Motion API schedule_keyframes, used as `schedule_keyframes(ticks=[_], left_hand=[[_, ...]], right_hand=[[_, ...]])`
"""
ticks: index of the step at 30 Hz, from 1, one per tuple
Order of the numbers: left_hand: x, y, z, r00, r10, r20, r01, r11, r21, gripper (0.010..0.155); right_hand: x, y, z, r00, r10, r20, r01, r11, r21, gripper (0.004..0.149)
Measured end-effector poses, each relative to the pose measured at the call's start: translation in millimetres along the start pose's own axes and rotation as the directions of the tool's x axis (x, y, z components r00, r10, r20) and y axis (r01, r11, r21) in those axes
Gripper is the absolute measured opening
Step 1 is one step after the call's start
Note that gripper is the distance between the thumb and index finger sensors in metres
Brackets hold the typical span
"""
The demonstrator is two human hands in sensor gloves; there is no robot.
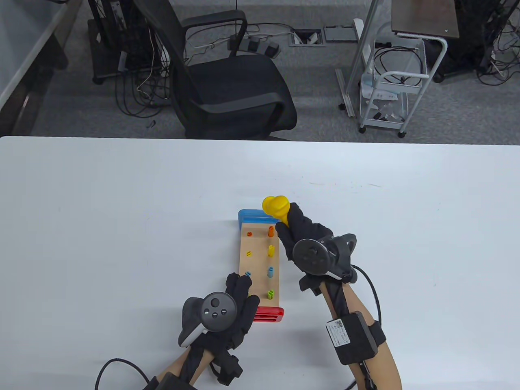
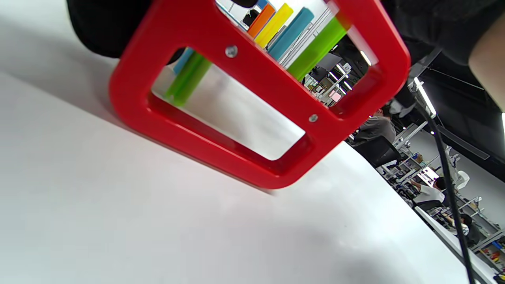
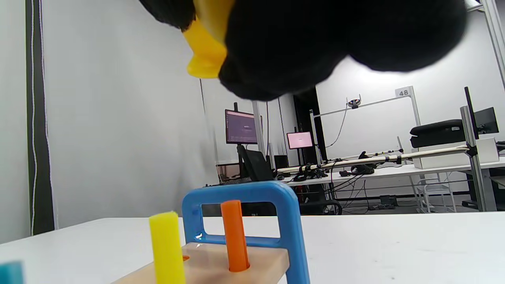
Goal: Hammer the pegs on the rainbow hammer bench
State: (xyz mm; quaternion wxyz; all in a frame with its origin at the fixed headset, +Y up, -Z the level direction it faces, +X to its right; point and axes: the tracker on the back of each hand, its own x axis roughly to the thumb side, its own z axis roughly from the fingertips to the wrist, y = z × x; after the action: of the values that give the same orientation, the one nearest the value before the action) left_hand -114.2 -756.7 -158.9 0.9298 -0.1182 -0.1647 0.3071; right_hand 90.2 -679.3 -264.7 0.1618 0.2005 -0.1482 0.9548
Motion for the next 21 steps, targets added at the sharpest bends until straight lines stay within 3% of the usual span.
schedule_keyframes(ticks=[2,3,4,5,7,10,11,12,14,16,17,19,20,21], left_hand=[[1.9,-0.4,0.5,0.999,-0.033,-0.008,0.033,0.999,0.013,0.084],[2.4,-0.2,0.3,0.998,-0.057,-0.012,0.058,0.998,0.012,0.083],[2.8,0.2,0.3,0.998,-0.068,-0.016,0.068,0.998,0.011,0.083],[3.0,0.6,0.2,0.997,-0.075,-0.017,0.075,0.997,0.005,0.083],[2.5,0.7,0.3,0.997,-0.073,-0.019,0.073,0.997,0.006,0.083],[2.6,0.8,0.7,0.997,-0.072,-0.021,0.072,0.997,0.008,0.083],[2.5,0.9,0.7,0.997,-0.072,-0.021,0.073,0.997,0.008,0.084],[2.4,0.9,0.7,0.997,-0.071,-0.021,0.071,0.997,0.008,0.085],[2.3,0.9,0.9,0.997,-0.068,-0.022,0.068,0.998,0.009,0.085],[2.2,0.8,1.1,0.998,-0.066,-0.021,0.066,0.998,0.012,0.085],[2.2,0.8,1.1,0.998,-0.066,-0.021,0.066,0.998,0.014,0.085],[2.1,0.9,1.1,0.997,-0.068,-0.021,0.069,0.998,0.015,0.085],[2.1,0.8,1.1,0.997,-0.069,-0.021,0.069,0.998,0.015,0.086],[2.2,0.9,1.0,0.997,-0.070,-0.022,0.071,0.997,0.015,0.086]], right_hand=[[-3.6,25.3,-0.3,0.995,0.098,0.006,-0.097,0.972,0.215,0.064],[-6.0,38.5,0.3,0.982,0.186,-0.004,-0.171,0.912,0.374,0.065],[-5.0,35.1,4.6,0.984,0.179,-0.019,-0.163,0.930,0.330,0.065],[-2.4,34.7,0.2,0.995,0.098,0.003,-0.096,0.972,0.216,0.064],[0.8,33.3,-3.8,0.992,0.121,-0.019,-0.107,0.931,0.350,0.064],[8.2,23.2,-12.3,0.981,0.193,0.024,-0.188,0.910,0.369,0.064],[10.1,14.4,-13.2,0.977,0.212,0.033,-0.210,0.912,0.353,0.064],[11.8,2.0,-13.2,0.983,0.180,0.045,-0.185,0.958,0.218,0.064],[11.8,-12.6,-10.5,0.995,0.093,0.027,-0.094,0.995,0.047,0.064],[8.2,-13.0,-6.5,0.999,0.018,0.027,-0.017,0.999,-0.031,0.064],[5.2,-4.5,-4.6,1.000,0.013,0.019,-0.013,1.000,-0.017,0.064],[0.9,20.4,-4.4,0.996,0.086,0.021,-0.089,0.977,0.196,0.064],[-1.5,37.5,-5.1,0.983,0.186,0.014,-0.175,0.894,0.412,0.064],[-2.4,33.7,0.4,0.972,0.237,-0.013,-0.210,0.885,0.415,0.065]])
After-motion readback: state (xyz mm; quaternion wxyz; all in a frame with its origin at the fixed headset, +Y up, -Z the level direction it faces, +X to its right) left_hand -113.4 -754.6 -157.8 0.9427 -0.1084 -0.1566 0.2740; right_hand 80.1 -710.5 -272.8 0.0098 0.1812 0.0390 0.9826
